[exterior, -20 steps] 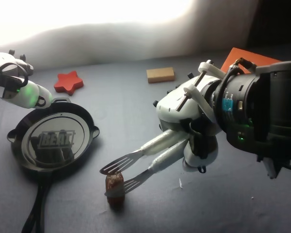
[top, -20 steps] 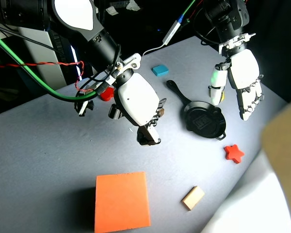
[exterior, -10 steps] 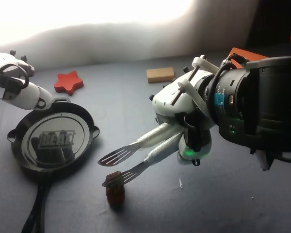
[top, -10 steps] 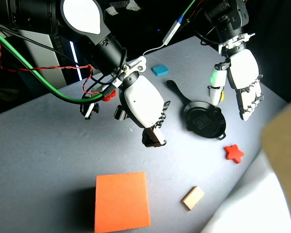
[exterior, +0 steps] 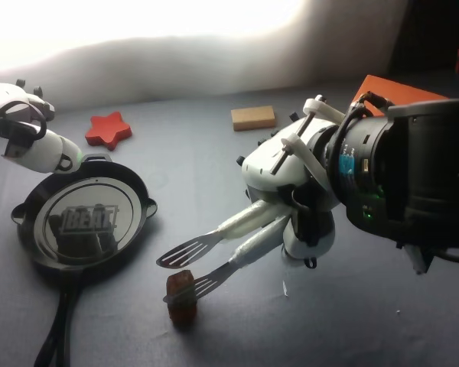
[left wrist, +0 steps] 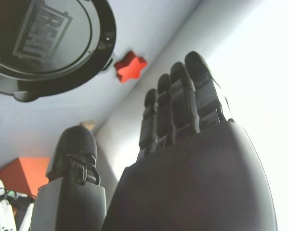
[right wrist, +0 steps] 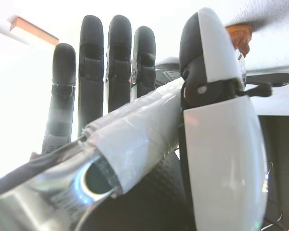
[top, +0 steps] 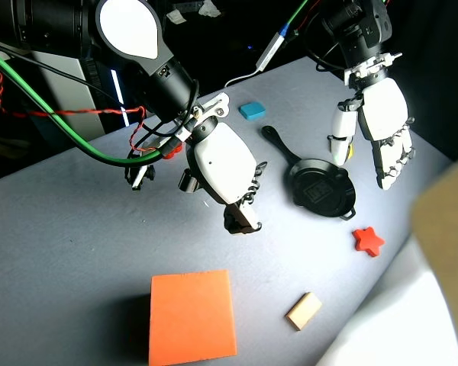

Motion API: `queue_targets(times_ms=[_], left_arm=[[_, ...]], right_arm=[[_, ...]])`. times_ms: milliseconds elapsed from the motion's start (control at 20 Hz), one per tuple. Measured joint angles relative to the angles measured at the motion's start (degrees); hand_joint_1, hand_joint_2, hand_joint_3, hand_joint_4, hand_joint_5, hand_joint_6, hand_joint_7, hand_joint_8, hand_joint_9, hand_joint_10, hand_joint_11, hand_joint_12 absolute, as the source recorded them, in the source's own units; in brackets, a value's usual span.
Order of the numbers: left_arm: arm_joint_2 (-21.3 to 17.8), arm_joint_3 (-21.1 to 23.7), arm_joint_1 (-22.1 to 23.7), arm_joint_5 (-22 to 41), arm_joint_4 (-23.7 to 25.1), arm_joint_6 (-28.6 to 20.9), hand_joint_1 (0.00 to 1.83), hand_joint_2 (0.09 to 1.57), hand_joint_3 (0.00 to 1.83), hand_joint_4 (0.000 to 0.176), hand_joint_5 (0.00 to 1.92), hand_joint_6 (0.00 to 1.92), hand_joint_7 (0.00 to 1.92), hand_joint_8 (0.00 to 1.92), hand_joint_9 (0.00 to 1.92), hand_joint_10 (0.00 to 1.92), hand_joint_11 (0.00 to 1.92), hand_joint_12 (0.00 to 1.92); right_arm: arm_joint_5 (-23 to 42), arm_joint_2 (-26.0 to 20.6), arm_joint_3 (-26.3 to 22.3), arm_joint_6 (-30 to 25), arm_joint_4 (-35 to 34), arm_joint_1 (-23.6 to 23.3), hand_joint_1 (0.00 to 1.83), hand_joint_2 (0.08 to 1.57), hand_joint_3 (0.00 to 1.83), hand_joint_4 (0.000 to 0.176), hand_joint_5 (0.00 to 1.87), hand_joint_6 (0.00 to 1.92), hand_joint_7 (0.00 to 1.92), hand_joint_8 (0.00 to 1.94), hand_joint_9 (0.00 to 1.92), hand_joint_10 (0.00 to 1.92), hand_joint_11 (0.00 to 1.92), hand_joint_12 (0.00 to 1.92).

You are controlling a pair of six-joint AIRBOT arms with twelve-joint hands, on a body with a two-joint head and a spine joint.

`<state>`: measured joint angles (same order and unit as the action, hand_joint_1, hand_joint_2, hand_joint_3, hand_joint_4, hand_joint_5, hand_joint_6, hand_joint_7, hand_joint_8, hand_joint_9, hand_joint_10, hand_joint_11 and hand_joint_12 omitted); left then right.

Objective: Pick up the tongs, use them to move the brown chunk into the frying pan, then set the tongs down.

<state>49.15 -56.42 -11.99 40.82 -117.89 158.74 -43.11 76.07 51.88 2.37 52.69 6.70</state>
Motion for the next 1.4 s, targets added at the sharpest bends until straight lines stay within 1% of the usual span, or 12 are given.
queue_targets(times_ms=[200,400,450,500,750,900,1050,1200,1250,1300,1350,1400], left_arm=[[0.0,0.0,-0.04,0.11,0.0,0.02,0.26,1.33,0.0,0.022,0.11,0.0,0.18,0.0,0.19,0.0,0.0,0.54],[0.04,0.0,-0.04,0.13,-0.02,0.0,0.25,1.33,0.0,0.019,0.11,0.0,0.17,0.0,0.19,0.0,0.0,0.51],[0.04,0.0,-0.04,0.13,-0.02,0.0,0.29,1.33,0.0,0.018,0.1,0.0,0.16,0.0,0.17,0.0,0.0,0.5],[0.04,-0.07,-0.04,0.11,-0.02,0.0,0.25,1.33,0.0,0.019,0.11,0.01,0.18,0.0,0.19,0.01,0.0,0.53],[0.04,-0.11,-0.04,0.07,-0.02,0.0,0.22,1.33,0.0,0.022,0.11,0.0,0.16,0.0,0.17,0.0,0.0,0.49],[0.07,-0.11,-0.04,0.15,-0.02,0.0,0.22,1.33,0.0,0.017,0.12,0.01,0.18,0.01,0.18,0.01,0.0,0.5],[0.04,-0.11,-0.04,0.13,-0.02,0.0,0.25,1.33,0.0,0.026,0.11,0.0,0.16,0.0,0.17,0.0,0.0,0.45],[0.04,-0.11,-0.04,0.13,-0.02,0.0,0.21,1.34,0.0,0.025,0.11,0.0,0.16,0.0,0.17,0.0,0.0,0.49],[0.04,-0.11,-0.04,0.11,-0.02,0.0,0.22,1.33,0.0,0.027,0.11,0.0,0.16,0.0,0.17,0.0,0.0,0.49],[0.04,-0.11,-0.04,0.13,-0.02,0.0,0.2,1.34,0.0,0.023,0.1,0.0,0.16,0.0,0.18,0.0,0.0,0.5],[0.04,-0.11,-0.04,0.13,-0.02,0.0,0.22,1.34,0.0,0.022,0.11,0.0,0.16,0.0,0.17,0.0,0.0,0.51],[0.04,-0.11,-0.04,0.13,-0.02,0.0,0.21,1.34,0.0,0.021,0.11,0.0,0.16,0.0,0.16,0.0,0.0,0.47]], right_arm=[[0.26,0.24,0.0,-0.09,1.84,0.0,0.99,1.12,0.0,0.0,0.82,0.0,0.83,0.0,0.76,0.0,0.01,1.53],[0.81,0.96,0.02,-0.28,1.7,1.01,1.01,1.11,0.0,0.0,0.81,0.0,0.83,0.0,0.76,0.0,0.02,1.53],[0.83,0.98,0.02,-0.31,1.79,1.05,1.0,1.13,0.0,0.0,0.81,0.0,0.83,0.0,0.75,0.0,0.02,1.53],[0.87,0.98,0.15,-0.31,1.92,1.05,1.0,1.12,0.0,0.0,0.81,0.0,0.83,0.0,0.76,0.0,0.02,1.53],[1.01,0.98,0.37,-0.31,1.99,1.66,1.0,1.12,0.0,0.0,0.82,0.01,0.83,0.01,0.76,0.01,0.01,1.53],[1.07,0.98,0.42,-0.28,2.64,2.05,0.99,1.13,0.0,0.0,0.81,0.0,0.82,0.0,0.75,0.0,0.0,1.54],[1.22,1.05,1.03,-0.31,2.58,2.08,0.98,1.13,0.0,0.0,0.81,0.0,0.82,0.0,0.75,0.0,0.0,1.53],[1.4,1.22,1.29,-0.35,2.73,2.25,1.01,1.13,0.0,0.0,0.84,0.01,0.85,0.01,0.77,0.01,0.01,1.53],[1.6,1.31,1.38,-0.35,2.84,2.45,1.01,1.13,0.0,0.0,0.86,0.02,0.87,0.02,0.79,0.02,0.04,1.52],[1.6,1.53,1.66,-0.37,2.4,2.51,1.01,1.15,0.01,0.0,0.95,0.05,0.96,0.03,0.87,0.05,0.23,1.41],[1.81,1.6,1.7,-0.37,2.62,2.64,1.01,1.15,0.01,0.0,0.98,0.05,0.99,0.03,0.9,0.06,0.28,1.36],[1.9,1.7,1.92,-0.35,2.62,2.67,1.1,1.14,0.04,0.0,0.92,0.88,1.04,0.01,0.94,0.06,0.38,1.28]])
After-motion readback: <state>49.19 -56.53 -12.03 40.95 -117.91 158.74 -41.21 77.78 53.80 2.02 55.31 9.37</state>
